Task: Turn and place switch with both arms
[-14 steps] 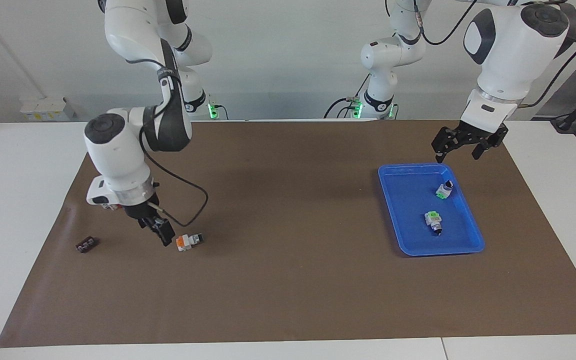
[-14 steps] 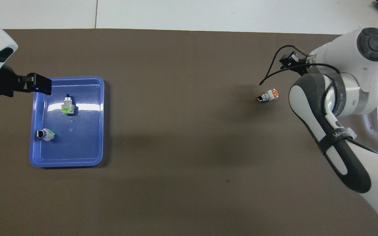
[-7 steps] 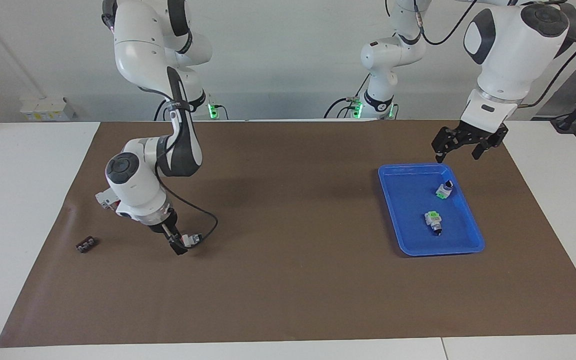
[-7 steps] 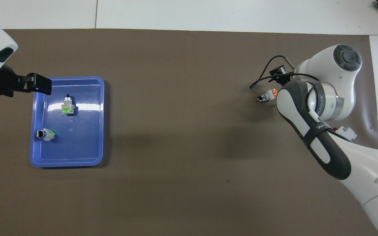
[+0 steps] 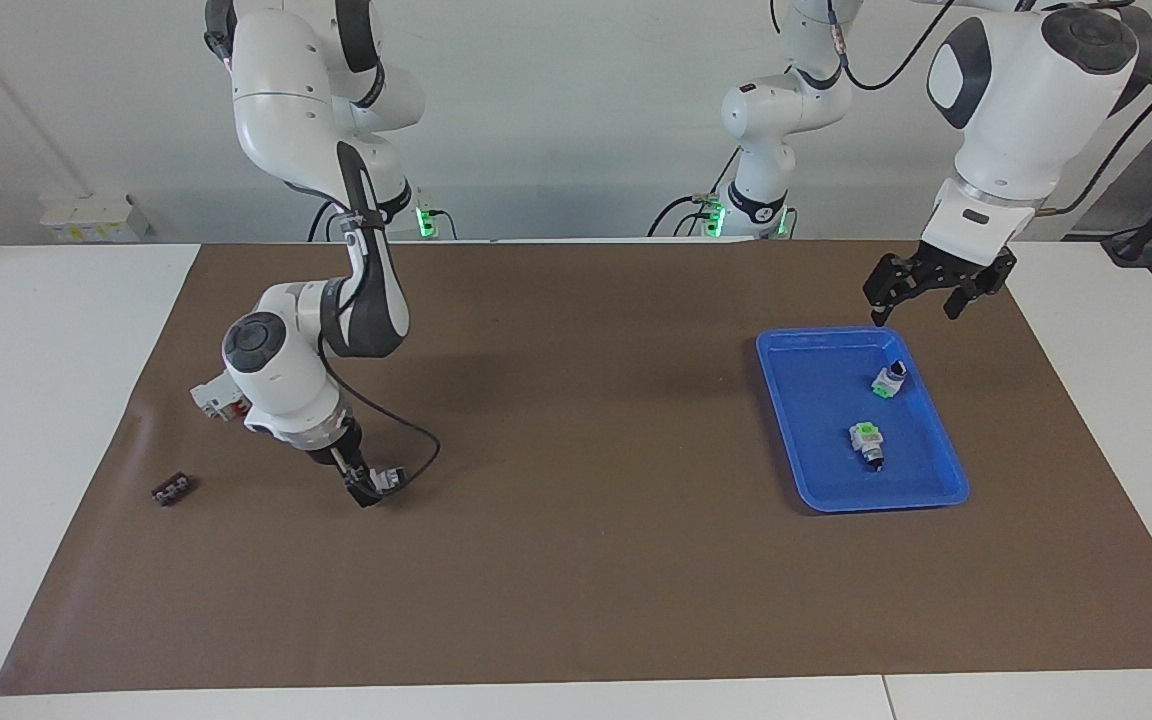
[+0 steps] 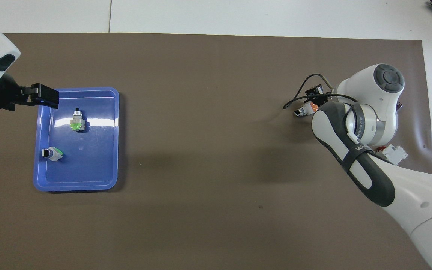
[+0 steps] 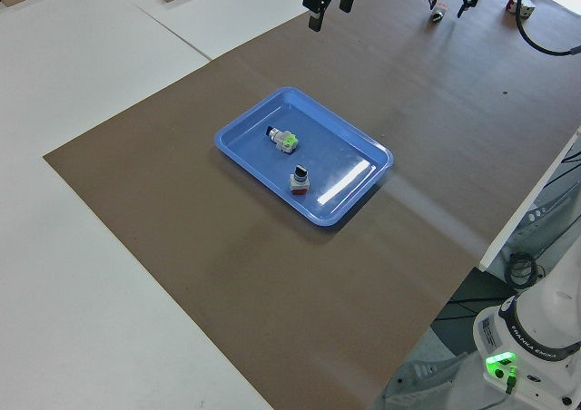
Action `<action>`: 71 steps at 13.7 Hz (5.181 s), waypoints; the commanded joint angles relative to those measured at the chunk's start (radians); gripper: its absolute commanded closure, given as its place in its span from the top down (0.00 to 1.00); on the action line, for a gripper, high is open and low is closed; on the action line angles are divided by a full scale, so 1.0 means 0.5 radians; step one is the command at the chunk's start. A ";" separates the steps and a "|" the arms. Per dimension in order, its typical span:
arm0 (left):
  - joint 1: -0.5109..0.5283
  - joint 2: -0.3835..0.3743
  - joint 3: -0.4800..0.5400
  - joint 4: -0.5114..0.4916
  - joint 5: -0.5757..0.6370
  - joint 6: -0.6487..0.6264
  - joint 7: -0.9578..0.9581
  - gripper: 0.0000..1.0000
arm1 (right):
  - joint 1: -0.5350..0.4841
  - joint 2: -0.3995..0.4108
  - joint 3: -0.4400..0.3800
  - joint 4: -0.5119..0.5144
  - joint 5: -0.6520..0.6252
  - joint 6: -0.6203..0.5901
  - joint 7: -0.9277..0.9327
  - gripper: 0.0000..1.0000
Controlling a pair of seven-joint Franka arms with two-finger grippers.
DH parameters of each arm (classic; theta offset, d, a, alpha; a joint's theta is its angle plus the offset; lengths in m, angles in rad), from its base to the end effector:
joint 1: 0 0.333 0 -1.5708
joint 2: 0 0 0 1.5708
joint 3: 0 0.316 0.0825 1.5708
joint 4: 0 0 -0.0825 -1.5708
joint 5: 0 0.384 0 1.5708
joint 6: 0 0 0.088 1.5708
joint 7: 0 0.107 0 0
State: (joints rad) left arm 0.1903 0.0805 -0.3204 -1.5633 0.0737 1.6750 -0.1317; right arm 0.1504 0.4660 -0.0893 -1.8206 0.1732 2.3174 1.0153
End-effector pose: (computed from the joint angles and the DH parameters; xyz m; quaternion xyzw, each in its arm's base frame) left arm 0.5838 -0.0619 0.5938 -0.9996 0.0017 -0.0206 0.0215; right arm 0.6494 0.0472 0.2854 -0.8619 0.5048 0.0082 0.0470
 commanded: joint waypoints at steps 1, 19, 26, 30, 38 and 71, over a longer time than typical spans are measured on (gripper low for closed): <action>0.021 -0.063 0.000 -0.067 -0.034 0.015 0.021 1.00 | 0.003 -0.015 0.007 -0.031 0.046 0.029 -0.015 0.00; 0.021 -0.063 0.000 -0.067 -0.034 0.015 0.021 1.00 | -0.071 -0.656 0.371 0.368 1.616 -0.773 1.144 0.00; 0.021 -0.063 0.000 -0.067 -0.031 0.015 0.021 1.00 | 0.229 -0.638 0.513 0.365 1.743 -0.022 1.124 0.00; 0.021 -0.063 0.000 -0.067 -0.034 0.015 0.021 1.00 | 0.355 -0.604 0.513 0.352 1.642 0.111 1.096 0.00; 0.021 -0.063 0.000 -0.067 -0.034 0.015 0.021 1.00 | 0.399 -0.613 0.522 0.334 1.479 0.029 0.964 0.00; 0.021 -0.063 0.000 -0.067 -0.034 0.015 0.021 1.00 | 0.442 -0.619 0.525 0.334 1.418 -0.048 0.964 0.00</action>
State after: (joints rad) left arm 0.1903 0.0803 -0.3204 -1.5633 0.0737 1.6750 -0.1317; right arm 0.3766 0.1672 0.1700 -1.6476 0.9019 2.3089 1.5111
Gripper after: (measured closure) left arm 0.000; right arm 0.590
